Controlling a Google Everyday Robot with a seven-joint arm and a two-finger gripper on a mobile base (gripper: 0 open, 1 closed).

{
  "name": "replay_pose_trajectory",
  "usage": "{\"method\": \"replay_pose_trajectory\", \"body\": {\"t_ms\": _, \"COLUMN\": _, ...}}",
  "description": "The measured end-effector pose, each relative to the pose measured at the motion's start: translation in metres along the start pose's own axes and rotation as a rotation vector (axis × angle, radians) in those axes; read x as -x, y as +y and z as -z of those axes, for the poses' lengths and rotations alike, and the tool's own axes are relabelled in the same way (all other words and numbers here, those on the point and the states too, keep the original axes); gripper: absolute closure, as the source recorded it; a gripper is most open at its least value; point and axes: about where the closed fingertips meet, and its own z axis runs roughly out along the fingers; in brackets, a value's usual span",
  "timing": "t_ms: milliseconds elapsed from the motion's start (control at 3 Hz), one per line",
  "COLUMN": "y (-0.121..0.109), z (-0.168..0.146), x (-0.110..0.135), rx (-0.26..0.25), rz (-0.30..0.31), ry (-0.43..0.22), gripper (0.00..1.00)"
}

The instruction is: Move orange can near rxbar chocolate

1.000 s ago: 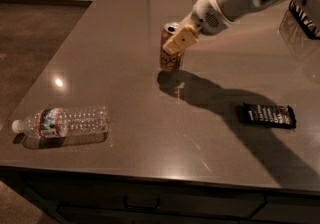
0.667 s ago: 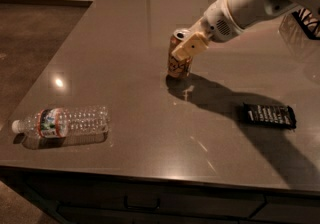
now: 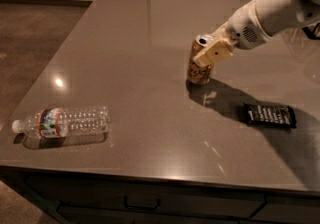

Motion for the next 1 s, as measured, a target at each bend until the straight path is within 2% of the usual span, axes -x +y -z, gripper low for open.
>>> {"method": "replay_pose_trajectory", "body": {"t_ms": 667, "y": -0.011, "z": 0.026, "x": -0.044, "rx": -0.054, "rz": -0.06, "ry": 0.059, "gripper": 1.0}}
{"method": "replay_pose_trajectory", "body": {"t_ms": 1000, "y": -0.016, "z": 0.036, "x": -0.064, "rx": -0.084, "rz": -0.102, "ry": 0.074, "gripper": 0.85}}
